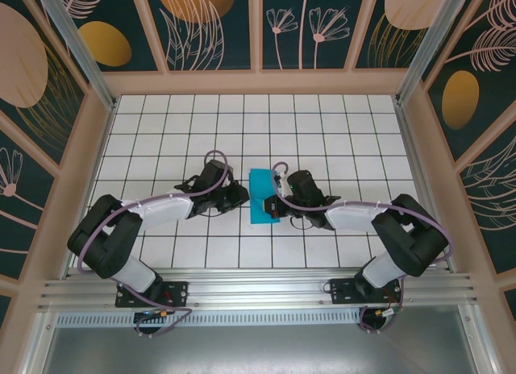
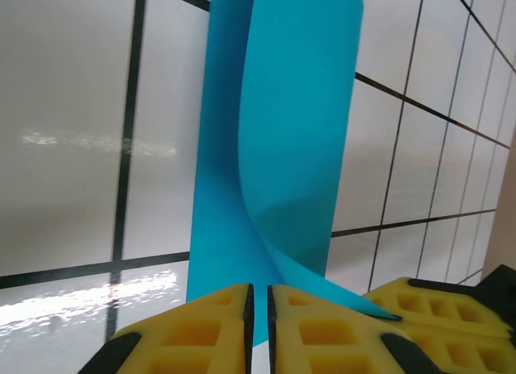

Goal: Fold a paper plane with a square sheet of paper (pick it up from the middle)

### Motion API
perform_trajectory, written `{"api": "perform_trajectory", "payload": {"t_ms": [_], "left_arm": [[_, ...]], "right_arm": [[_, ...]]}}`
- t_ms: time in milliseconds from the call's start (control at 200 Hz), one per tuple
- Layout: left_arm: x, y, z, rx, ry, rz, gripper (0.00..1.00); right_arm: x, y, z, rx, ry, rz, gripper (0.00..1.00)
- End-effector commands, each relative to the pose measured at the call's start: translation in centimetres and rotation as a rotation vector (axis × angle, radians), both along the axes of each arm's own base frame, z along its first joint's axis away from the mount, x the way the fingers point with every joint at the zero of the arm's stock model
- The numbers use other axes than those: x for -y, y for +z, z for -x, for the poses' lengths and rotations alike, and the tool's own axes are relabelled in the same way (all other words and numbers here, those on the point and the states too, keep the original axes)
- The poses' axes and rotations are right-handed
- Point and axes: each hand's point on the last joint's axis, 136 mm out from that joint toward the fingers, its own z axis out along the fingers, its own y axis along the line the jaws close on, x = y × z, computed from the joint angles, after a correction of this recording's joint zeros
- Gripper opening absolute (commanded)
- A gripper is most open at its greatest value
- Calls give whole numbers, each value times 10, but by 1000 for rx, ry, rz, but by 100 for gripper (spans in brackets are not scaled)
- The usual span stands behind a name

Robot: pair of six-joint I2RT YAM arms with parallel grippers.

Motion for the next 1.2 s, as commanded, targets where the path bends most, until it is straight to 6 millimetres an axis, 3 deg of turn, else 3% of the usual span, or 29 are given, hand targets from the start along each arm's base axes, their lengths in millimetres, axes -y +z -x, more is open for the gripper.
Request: {"api": "perform_trajectory", "payload": {"t_ms": [0, 390, 560, 911, 1081, 1196], "left_arm": [[9, -3, 3, -16, -8, 28, 16], [7, -3, 4, -10, 6, 26, 16], [18, -3, 9, -16, -25, 60, 16], [23, -13, 21, -64, -21, 59, 11], [10, -9, 12, -12, 26, -9, 12], [-4, -5, 4, 21, 75, -84, 12]], "right_arm": [[1, 14, -5, 39, -27, -47, 0], [7, 10, -2, 10, -110, -38, 0], [8, 9, -1, 3, -161, -29, 0], [13, 9, -4, -9, -234, -30, 0], [24, 10, -11, -52, -369, -42, 0], [20, 13, -12, -88, -435, -100, 0]]}}
